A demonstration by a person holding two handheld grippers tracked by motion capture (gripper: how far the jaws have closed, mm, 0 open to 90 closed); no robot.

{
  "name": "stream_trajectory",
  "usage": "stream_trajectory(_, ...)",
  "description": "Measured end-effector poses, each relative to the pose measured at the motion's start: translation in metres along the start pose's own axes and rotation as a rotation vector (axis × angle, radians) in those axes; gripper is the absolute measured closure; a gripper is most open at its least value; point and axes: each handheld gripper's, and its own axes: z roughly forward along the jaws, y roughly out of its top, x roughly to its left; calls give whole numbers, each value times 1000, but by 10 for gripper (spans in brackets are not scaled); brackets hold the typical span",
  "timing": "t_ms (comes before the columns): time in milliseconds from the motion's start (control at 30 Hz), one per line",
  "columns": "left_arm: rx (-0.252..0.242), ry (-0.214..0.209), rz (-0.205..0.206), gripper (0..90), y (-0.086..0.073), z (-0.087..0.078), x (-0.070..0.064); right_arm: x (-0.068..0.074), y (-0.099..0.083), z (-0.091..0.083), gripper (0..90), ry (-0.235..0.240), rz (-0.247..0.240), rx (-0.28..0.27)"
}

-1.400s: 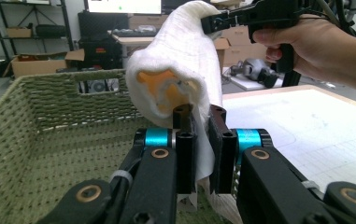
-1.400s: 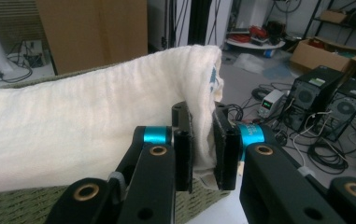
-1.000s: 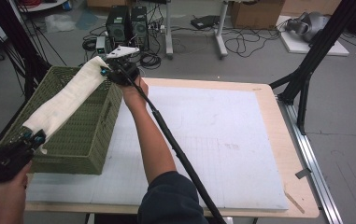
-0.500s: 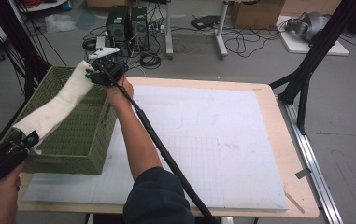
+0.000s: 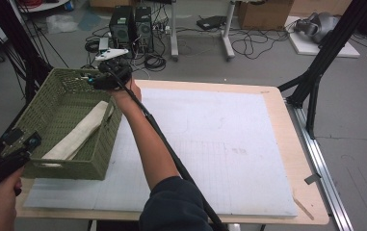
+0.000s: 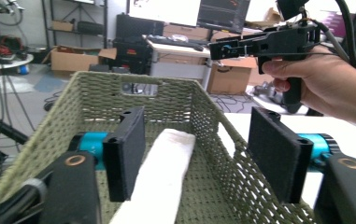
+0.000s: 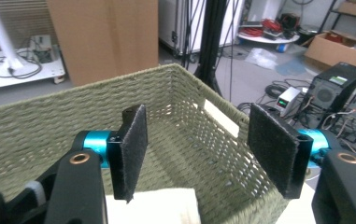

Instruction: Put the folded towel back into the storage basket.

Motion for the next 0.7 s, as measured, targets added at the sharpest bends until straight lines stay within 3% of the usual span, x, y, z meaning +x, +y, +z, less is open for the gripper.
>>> stream_trajectory(167,10,-49,-8,277,1,9,-8,-7,-8,-16,282,38,29,9)
stream_trajectory(333,37,-33,-43,181,-1,21,-15,-15,-17,-35,202,40,38,34)
stream_trajectory(600,36,-128,-10,181,-1,36,-29,-30,-30,-75,179,30,31,47)
stream_trajectory(700,38,-153,-15,190,-2,42,-35,-37,-38,-91,179,20,43,45)
